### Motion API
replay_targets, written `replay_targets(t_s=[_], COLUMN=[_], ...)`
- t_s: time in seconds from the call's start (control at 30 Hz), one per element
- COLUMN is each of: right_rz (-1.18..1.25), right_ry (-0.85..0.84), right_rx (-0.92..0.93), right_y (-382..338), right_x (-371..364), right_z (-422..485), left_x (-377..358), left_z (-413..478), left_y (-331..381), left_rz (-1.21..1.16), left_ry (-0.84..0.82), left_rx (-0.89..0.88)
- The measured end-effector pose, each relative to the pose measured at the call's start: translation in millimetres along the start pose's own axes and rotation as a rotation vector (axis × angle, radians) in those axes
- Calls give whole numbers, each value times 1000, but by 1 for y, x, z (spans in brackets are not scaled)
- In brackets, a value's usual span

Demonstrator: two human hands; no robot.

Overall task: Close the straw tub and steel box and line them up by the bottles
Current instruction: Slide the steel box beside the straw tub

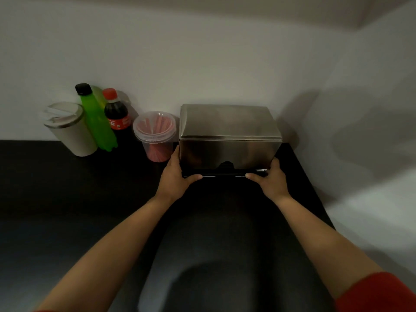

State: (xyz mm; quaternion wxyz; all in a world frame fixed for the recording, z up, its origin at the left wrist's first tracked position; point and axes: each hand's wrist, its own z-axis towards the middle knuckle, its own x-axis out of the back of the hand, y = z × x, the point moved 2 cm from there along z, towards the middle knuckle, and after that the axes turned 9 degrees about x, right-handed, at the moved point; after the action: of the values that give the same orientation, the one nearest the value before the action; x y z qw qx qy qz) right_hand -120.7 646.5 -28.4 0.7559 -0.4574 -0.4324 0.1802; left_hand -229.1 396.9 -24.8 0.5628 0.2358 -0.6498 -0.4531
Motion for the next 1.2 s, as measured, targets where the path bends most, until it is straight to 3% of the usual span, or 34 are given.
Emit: replay_targets(t_s=[1.2], right_rz=[-60], right_ry=[6], right_rx=[-17], right_y=[-3], right_x=[-4], right_z=[-3], left_x=[5], left_z=[3], left_y=[-19], left_rz=[-112], left_ry=[-70], left_rx=[35])
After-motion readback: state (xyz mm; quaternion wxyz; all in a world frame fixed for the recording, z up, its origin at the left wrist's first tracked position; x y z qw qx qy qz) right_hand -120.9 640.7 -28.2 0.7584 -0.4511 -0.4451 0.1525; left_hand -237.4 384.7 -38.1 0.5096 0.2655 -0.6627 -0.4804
